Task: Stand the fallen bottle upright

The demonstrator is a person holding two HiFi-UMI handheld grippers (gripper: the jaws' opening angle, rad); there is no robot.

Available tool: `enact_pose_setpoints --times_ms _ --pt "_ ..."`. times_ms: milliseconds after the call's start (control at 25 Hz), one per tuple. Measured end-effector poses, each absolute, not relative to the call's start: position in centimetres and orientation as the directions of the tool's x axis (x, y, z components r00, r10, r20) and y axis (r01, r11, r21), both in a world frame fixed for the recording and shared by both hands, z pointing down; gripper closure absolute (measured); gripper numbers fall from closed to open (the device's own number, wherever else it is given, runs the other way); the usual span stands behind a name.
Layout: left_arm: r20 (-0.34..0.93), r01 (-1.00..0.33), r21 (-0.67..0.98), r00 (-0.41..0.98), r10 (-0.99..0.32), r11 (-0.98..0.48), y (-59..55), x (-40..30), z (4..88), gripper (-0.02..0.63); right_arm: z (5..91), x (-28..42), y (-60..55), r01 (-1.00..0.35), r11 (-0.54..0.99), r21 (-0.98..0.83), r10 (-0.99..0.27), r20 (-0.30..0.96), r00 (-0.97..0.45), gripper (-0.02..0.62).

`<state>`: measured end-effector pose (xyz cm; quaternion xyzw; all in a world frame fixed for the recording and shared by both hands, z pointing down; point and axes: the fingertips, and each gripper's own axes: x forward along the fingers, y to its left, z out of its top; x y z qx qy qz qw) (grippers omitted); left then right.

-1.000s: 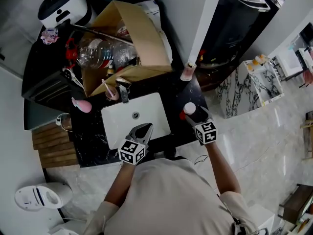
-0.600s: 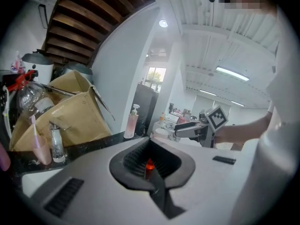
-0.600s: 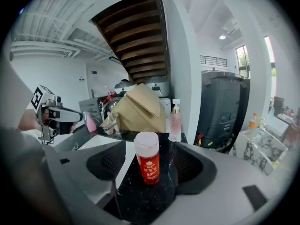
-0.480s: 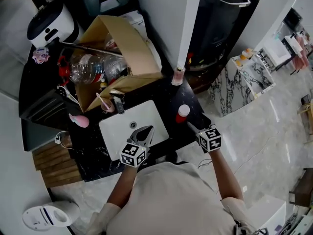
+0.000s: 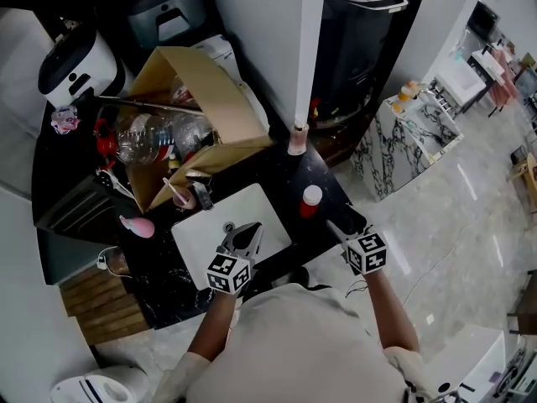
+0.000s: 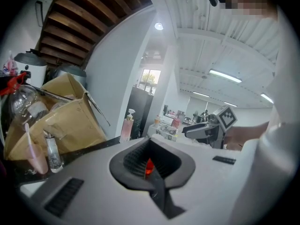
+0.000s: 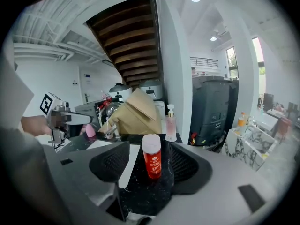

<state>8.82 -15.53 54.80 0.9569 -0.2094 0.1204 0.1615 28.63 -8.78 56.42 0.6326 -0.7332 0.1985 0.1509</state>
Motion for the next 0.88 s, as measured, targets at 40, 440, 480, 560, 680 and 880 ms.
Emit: enact_pose_setpoints --times_ms 40,440,480,560,680,880 --pt "0.297 -0.436 0.259 0.885 -0.359 -0.862 -15.5 8.8 54.7 0.598 56.1 28.6 -8.5 -0.988 0.114 -0.101 -0.872 0.466 -0.149 0.319" --pt "0.274 -0.396 0.254 0.905 -0.327 -0.883 -15.0 9.1 53.2 0.598 53.0 28.2 -6.6 -0.993 0.079 -0.087 -0.911 0.399 -0.108 0.479" --pt "0.271 -0.393 0.252 0.906 -0.325 -0.884 -15.0 9.1 53.1 0.598 52.9 28.1 -6.5 -0.994 0.077 -0.082 -0.912 0.396 -0.104 0.491" --pt "0.267 -0.386 0.249 0.909 -0.321 -0.888 -14.8 9.1 53.0 0.598 52.6 28.0 -6.2 -0.995 0.07 -0.074 -0.917 0.387 -0.094 0.505" --pt "0.263 -0.378 0.244 0.912 -0.314 -0.893 -14.7 9.2 52.8 0.598 52.0 28.1 -6.0 -0.996 0.055 -0.071 -0.925 0.371 -0.078 0.535" --pt "0.266 -0.371 0.236 0.913 -0.308 -0.898 -14.4 9.2 52.5 0.598 51.3 28.5 -5.4 -0.996 0.031 -0.081 -0.935 0.35 -0.057 0.555"
